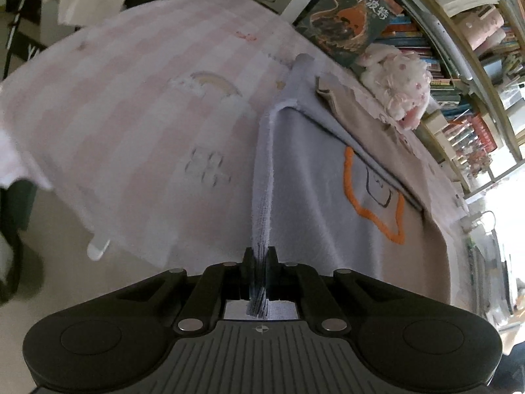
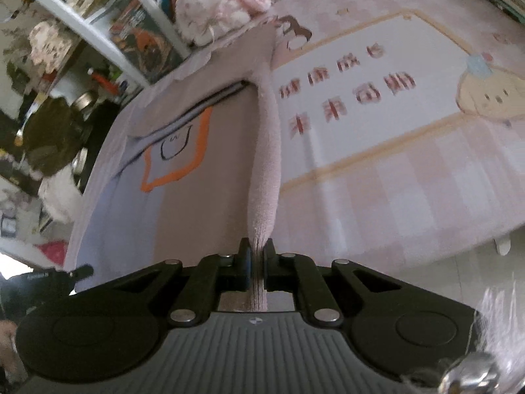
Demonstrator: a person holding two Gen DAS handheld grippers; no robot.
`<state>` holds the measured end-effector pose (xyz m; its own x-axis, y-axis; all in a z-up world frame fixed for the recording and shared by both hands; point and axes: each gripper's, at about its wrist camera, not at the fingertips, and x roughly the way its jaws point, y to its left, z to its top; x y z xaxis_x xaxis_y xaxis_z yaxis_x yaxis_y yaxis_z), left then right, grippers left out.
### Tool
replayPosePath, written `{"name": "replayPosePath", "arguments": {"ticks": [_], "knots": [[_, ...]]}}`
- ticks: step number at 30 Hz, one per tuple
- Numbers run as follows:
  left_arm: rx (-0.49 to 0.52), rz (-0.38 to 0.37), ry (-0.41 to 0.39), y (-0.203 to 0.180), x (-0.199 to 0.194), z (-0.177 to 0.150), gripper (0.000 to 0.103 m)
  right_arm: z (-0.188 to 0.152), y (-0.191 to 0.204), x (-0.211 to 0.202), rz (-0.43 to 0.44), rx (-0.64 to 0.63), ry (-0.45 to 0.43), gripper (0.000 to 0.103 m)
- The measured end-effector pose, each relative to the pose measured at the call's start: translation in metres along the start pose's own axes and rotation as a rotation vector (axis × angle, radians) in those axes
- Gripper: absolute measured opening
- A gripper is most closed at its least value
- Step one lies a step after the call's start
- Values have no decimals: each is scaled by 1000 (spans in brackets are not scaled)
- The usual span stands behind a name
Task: Fold clothes
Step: 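Lift the hem with both tools and carry it toward the collar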
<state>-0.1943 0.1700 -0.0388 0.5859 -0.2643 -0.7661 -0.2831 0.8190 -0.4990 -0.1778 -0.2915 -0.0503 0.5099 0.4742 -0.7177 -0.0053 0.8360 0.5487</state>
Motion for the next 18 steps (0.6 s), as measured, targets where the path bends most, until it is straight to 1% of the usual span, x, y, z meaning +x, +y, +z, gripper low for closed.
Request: {"name": "replayPosePath", "arguments": {"ticks": [2,5,7,8,11,16,18], "knots": [[-5,-1,8,2,-5,-10,4,-13,-4,-8,6,-1,22,6],[-38,-33,6,6,-12,-19,4,-26,-9,-18,16,10,46,6],[-82,-90,-13,8,-18,-19,4,-30,-11,-25,37,26,49,6],[-108,-123,-25,9,-21,-17,4,-28,-11,-30,62,42,37,6],[-161,-192,-63,4,-26,-4,4,-17,-8,-46,156,81,-21,6],[-218,-291,-151,-10,-20,34,4,23,12,-61,222,38,-130,6],[-254,-330,-187,-15,-15,51,4,43,15,-59,253,72,-178,6]]}}
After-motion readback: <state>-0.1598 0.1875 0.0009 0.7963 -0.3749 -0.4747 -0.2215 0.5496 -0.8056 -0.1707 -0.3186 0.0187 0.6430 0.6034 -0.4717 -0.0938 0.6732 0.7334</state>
